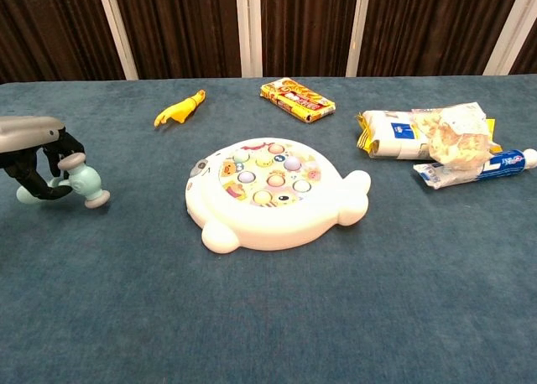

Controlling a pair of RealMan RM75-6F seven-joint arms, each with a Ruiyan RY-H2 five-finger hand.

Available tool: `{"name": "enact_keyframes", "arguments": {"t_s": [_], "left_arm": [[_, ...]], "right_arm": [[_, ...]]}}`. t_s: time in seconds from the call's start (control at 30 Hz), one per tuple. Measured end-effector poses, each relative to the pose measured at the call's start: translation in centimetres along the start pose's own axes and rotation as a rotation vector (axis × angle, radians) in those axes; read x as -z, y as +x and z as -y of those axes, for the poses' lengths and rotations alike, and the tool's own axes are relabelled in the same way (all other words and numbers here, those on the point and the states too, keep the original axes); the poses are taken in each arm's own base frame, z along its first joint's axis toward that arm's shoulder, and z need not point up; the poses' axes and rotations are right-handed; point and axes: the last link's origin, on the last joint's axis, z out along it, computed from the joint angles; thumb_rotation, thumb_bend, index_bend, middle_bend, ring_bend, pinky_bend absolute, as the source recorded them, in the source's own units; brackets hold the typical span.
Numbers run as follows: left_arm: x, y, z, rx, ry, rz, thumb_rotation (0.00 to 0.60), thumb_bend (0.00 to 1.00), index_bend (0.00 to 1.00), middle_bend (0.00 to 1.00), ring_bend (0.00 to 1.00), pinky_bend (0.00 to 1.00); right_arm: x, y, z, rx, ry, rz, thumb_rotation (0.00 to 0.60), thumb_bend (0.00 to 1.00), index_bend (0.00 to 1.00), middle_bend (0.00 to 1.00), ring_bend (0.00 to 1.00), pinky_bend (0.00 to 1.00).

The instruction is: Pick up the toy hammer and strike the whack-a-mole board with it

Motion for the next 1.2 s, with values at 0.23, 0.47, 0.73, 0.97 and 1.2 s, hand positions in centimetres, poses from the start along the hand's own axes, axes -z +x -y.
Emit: {"name": "enact_keyframes", "arguments": {"t_s": [0.23, 0.47, 0.73, 0.97, 1.2], "left_arm": [[-0.1, 0.8, -0.3, 0.021, -0.029, -0.048, 0.6, 0.71, 0.62, 0.53, 0.4, 0.52], [-0.4, 2.2, -1.6, 0.017, -0.069, -0.078, 0.6, 0.73, 0.63, 0.55, 0.42, 0.54], [-1.2, 4.6, -4.6, -0.023, -0.135, -0.116, 0.6, 0.73, 0.63, 0.56, 0.43, 0.54], [-2.2, 7.0, -8.0, -0.048, -0.187, -0.145, 0.6, 0.74, 0.64, 0.56, 0.43, 0.55], [-3.2, 9.3, -11.9, -0.088, -0.218, -0.147, 0.6, 0.74, 0.64, 0.57, 0.43, 0.55]], "right_arm": [[0.0, 0.0, 0.0, -0.001, -0.002, 0.001, 0.6, 0.23, 0.0, 0.0, 0.0, 0.0], [-0.1, 0.0, 0.0, -0.005, -0.002, 0.005, 0.6, 0.23, 0.0, 0.0, 0.0, 0.0], [-0.1, 0.0, -0.1, -0.014, -0.009, 0.006, 0.6, 0.23, 0.0, 0.0, 0.0, 0.0], [-0.1, 0.0, -0.1, -0.028, -0.016, 0.012, 0.6, 0.23, 0.0, 0.0, 0.0, 0.0], [-0.2, 0.0, -0.2, -0.044, -0.032, 0.018, 0.6, 0.23, 0.0, 0.0, 0.0, 0.0]]}}
